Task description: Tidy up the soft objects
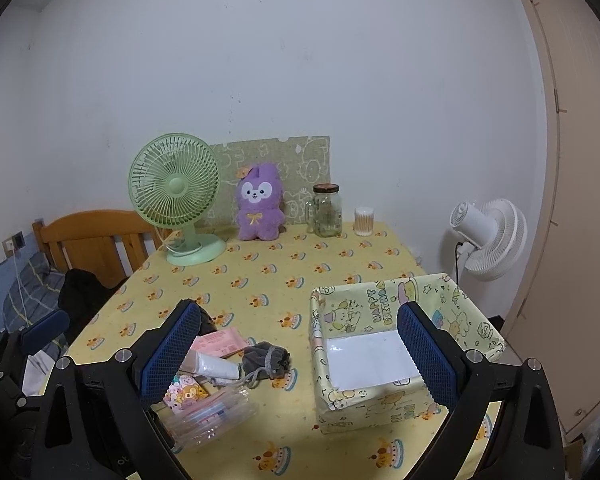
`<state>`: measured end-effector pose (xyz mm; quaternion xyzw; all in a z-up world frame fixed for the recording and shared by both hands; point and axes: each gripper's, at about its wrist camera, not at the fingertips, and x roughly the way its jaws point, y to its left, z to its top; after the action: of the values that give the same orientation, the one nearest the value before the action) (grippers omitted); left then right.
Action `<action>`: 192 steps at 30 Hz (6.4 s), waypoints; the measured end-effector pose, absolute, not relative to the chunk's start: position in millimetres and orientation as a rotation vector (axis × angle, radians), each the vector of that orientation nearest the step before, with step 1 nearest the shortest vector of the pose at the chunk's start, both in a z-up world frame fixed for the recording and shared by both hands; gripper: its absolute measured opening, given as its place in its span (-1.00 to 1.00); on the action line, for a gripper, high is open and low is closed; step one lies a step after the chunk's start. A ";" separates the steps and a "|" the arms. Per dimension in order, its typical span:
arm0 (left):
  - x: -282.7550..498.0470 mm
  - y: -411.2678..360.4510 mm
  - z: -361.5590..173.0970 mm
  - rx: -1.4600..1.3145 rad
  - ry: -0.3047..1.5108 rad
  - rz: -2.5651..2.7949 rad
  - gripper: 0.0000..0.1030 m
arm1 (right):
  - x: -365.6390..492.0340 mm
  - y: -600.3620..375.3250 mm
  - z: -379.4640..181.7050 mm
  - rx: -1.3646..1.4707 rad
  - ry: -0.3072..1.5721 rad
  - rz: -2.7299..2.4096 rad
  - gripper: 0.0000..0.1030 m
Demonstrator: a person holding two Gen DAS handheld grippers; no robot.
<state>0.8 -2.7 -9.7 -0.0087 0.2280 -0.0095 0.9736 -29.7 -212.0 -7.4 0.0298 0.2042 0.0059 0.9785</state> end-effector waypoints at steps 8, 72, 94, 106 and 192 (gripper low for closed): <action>-0.7 -2.6 -10.1 -0.015 0.457 -0.015 0.97 | -31.2 -211.5 -8.0 0.064 0.414 0.012 0.94; 23.3 34.6 -61.8 0.007 0.555 -0.007 0.92 | 0.2 -160.0 -57.4 0.102 0.529 0.034 0.94; 49.1 50.8 -126.1 0.022 0.723 -0.039 0.84 | 38.1 -130.1 -128.1 0.088 0.728 0.023 0.94; 54.7 52.3 -143.4 0.019 0.772 -0.024 0.84 | 50.0 -127.9 -151.8 0.109 0.815 0.035 0.83; 54.7 -31.7 -2.7 0.012 0.494 -0.094 -0.62 | 53.8 -204.0 -3.1 0.113 0.557 0.092 -0.67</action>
<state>54.7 -31.7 -2.7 0.0061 0.2443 -0.0463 0.9686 53.8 -204.0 -3.1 0.0559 0.2746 0.0452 0.9589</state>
